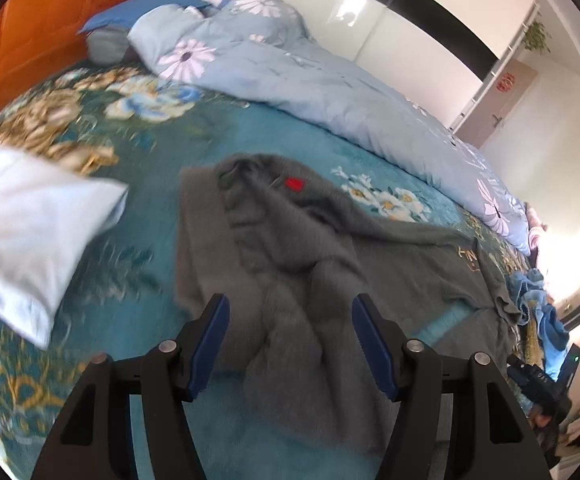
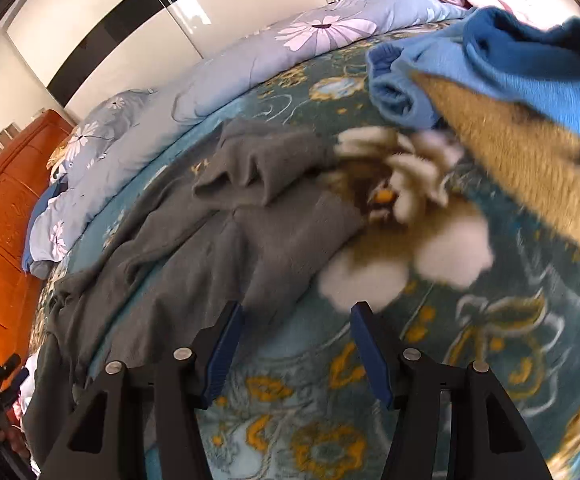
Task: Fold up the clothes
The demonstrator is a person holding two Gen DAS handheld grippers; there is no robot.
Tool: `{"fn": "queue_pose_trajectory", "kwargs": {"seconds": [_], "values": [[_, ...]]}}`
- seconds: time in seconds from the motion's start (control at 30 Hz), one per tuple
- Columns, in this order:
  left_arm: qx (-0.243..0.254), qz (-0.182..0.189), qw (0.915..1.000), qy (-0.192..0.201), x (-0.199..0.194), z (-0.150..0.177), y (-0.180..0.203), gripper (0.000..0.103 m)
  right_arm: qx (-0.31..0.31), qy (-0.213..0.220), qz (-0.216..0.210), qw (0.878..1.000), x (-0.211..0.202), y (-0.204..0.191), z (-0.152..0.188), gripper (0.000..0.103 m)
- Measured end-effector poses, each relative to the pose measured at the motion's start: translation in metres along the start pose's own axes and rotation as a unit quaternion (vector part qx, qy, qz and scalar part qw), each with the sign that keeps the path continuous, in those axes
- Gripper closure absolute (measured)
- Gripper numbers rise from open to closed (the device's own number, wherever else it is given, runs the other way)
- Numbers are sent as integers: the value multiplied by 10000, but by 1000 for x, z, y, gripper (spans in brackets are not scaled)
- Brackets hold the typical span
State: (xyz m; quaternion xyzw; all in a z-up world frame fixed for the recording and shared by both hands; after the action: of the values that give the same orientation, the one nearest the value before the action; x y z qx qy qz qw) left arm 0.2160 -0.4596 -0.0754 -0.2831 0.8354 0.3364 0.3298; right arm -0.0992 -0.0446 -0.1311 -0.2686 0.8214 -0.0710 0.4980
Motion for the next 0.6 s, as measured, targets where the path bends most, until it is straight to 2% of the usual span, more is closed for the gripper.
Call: {"fn": "queue_pose_trajectory", "kwargs": {"seconds": [0.07,0.13,0.2,0.23,0.33,0.4,0.5,0.6], "values": [[-103,2,9999,-74,-2,5,-2,38,53,24,-68,10000,1,-6,0,48],[-97,12,9999,-110,-3,6,0,38,171,-60,-285,9994,5,-15,0,77],[-83,134,9997,-195,0,7,8,38,214,-151,-366,9990,11,-23,1,92],[-128,69,9996,-242,3,7,8,38,233,-184,-392,9988,14,-26,1,96],[-234,-248,9993,-179,0,9,-5,38,174,8,-492,9986,3,-34,-2,98],[-466,-381,9980,-210,-3,15,-19,38,239,283,-521,9980,-15,-30,-9,98],[-868,-313,9950,-388,1,32,-34,38,328,810,-356,9955,-53,-14,-23,98],[-1073,-26,9928,-537,10,47,-32,38,224,1008,-78,9946,-75,2,-25,98]]}}
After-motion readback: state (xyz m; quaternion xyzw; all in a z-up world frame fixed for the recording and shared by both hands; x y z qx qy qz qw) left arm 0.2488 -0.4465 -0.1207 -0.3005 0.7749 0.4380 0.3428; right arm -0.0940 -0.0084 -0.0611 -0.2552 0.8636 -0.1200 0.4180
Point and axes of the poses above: each gripper's, at about its wrist camera, not at the fingertips, and x roughly the way its jaws point, y to its right, z to its underside, the point moved 10 cm from there along x, roughly the way its jaws point, and after that the axes turned 1 degree about x, right-handed, at the moved point
